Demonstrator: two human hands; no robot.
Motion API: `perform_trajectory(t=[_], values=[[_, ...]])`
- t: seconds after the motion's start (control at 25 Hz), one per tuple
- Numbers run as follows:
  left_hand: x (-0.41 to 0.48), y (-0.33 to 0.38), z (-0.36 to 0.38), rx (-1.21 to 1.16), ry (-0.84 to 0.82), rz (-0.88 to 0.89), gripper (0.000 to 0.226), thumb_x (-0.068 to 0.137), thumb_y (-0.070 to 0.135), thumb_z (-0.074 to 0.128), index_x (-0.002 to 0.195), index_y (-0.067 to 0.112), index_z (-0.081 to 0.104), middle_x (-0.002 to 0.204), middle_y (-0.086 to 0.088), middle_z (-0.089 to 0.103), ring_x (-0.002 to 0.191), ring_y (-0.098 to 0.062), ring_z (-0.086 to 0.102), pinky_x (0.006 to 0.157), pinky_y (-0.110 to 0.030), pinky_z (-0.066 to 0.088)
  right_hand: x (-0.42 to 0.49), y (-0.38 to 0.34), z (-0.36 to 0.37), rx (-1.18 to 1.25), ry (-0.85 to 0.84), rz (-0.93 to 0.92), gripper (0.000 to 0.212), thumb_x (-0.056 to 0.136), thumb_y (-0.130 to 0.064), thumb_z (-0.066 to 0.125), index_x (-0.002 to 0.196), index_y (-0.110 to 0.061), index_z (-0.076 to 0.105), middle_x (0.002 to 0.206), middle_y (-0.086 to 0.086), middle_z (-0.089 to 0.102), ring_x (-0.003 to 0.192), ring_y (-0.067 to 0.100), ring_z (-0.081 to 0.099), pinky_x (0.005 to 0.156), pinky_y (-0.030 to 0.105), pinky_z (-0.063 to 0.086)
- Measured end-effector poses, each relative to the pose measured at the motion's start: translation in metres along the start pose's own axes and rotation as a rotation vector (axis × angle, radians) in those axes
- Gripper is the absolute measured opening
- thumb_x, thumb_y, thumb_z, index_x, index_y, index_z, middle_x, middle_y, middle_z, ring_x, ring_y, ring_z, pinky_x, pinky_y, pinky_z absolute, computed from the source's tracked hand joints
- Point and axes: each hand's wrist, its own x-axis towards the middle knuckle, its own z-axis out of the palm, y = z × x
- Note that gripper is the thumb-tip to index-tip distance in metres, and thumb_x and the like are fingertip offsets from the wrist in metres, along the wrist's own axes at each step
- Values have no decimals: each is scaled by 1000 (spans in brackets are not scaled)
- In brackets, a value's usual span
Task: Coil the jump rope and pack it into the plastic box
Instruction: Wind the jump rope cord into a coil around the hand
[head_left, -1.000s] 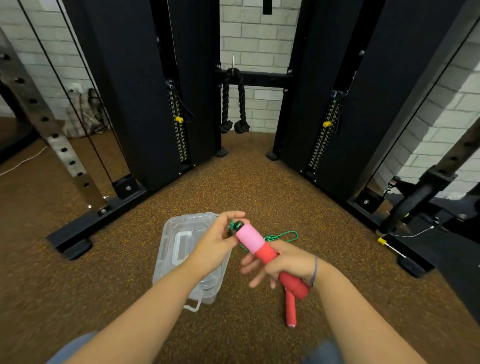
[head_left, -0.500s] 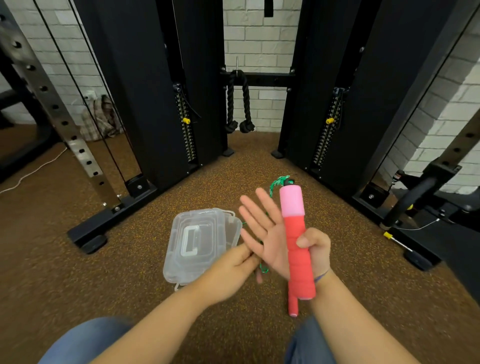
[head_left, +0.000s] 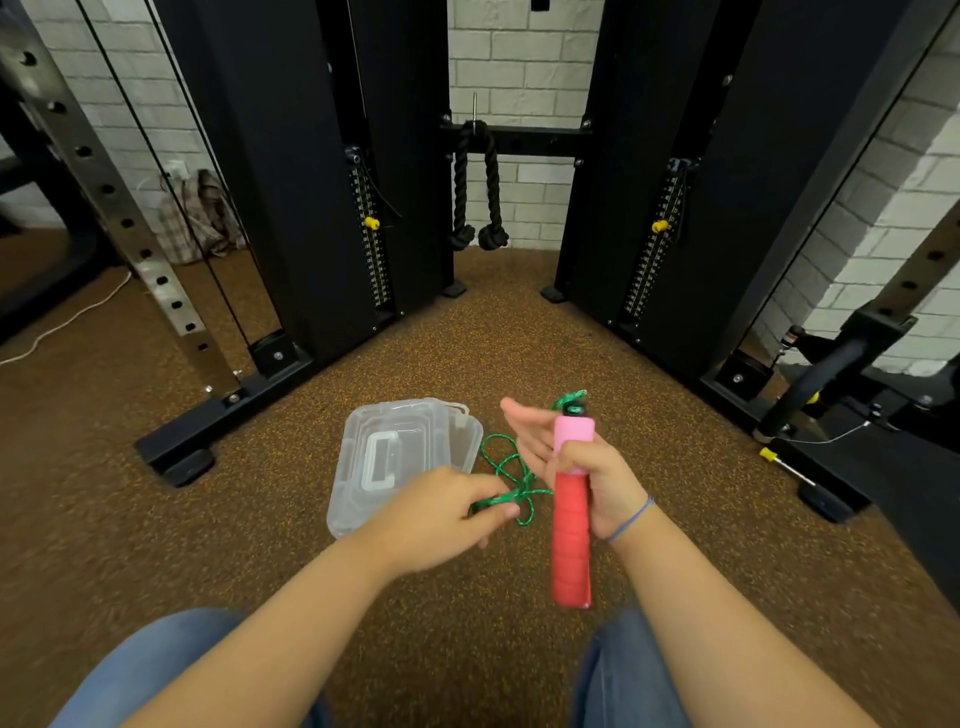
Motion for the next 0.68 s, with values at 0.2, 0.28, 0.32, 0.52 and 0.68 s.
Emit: perform_trajectory(t=[0.2, 0.28, 0.32, 0.52, 0.68], values=[[-7, -10, -12, 39, 129, 73, 36, 82, 57, 45, 91, 30, 66, 77, 5, 71, 63, -7, 57, 59, -27, 45, -10, 9, 11, -496, -159, 333, 41, 46, -3, 50, 85, -6, 63, 63, -10, 65, 67, 15, 60, 54, 17, 42], [-12, -14, -19, 90, 231, 143, 35, 82, 56, 45, 88, 30, 67, 79, 10, 70, 72, -5, 59, 62, -21, 44, -13, 10, 17, -494, -226, 382, 36, 48, -2, 48, 82, -6, 60, 58, -10, 65, 64, 13, 59, 53, 17, 39], [-12, -16, -21, 133, 297, 173, 30, 83, 53, 47, 84, 29, 66, 75, 12, 68, 73, -3, 58, 61, -14, 39, -10, 11, 20, -467, -268, 390, 47, 50, -1, 47, 94, -3, 63, 77, -5, 72, 82, 15, 66, 69, 21, 45], [-17, -17, -27, 19, 453, 68, 13, 84, 44, 53, 81, 32, 58, 61, 24, 56, 63, 7, 51, 59, -5, 34, -10, 13, 32, -239, -467, 453, 63, 59, -2, 64, 121, -5, 55, 107, 6, 72, 108, 19, 65, 100, 29, 46], [-11, -9, -18, -429, 330, -67, 30, 91, 25, 50, 63, 31, 59, 55, 13, 59, 50, -3, 49, 52, -14, 36, -14, 10, 42, -46, -571, 403, 67, 62, -12, 78, 126, -10, 57, 117, 9, 68, 115, 22, 61, 102, 31, 45]])
